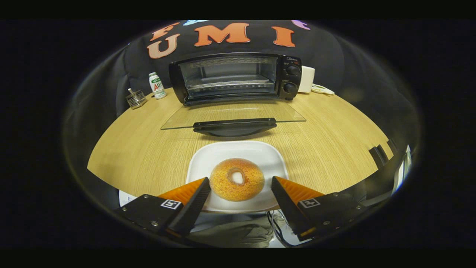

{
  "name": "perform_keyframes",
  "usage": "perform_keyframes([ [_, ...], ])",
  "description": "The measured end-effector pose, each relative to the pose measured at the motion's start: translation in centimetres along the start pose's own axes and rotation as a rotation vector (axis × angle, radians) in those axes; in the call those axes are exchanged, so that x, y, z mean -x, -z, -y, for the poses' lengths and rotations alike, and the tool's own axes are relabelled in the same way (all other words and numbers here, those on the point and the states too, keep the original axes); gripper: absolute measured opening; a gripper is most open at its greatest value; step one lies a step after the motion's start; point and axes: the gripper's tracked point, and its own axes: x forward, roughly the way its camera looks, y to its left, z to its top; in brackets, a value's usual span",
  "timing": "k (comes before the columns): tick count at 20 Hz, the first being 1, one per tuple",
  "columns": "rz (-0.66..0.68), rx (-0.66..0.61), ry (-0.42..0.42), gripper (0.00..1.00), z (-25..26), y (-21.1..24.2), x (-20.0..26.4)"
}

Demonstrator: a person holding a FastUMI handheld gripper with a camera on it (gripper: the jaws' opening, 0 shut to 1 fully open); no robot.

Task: Open the toaster oven, put the food inside, and close the toaster oven door.

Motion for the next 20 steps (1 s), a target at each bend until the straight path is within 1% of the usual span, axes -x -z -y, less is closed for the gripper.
perform_keyframes([
  [1, 0.003, 0.007, 0.005, 0.93, 0.1, -0.1, -0.1],
  [2, -0.008, 0.015, 0.002, 0.89, 0.2, -0.1, -0.2],
  [3, -0.009, 0.015, 0.002, 0.82, 0.2, -0.1, -0.1],
  [4, -0.012, 0.011, -0.003, 0.79, 0.2, -0.3, 0.0],
  [5, -0.011, 0.004, -0.007, 0.73, 0.1, -0.6, 0.2],
  [9, 0.034, -0.033, -0.028, 0.65, 0.2, -3.4, 1.3],
  [16, 0.134, -0.149, -0.116, 0.64, -0.6, -10.3, 1.6],
  [20, 0.197, -0.174, -0.121, 0.64, -0.4, -14.7, 0.2],
])
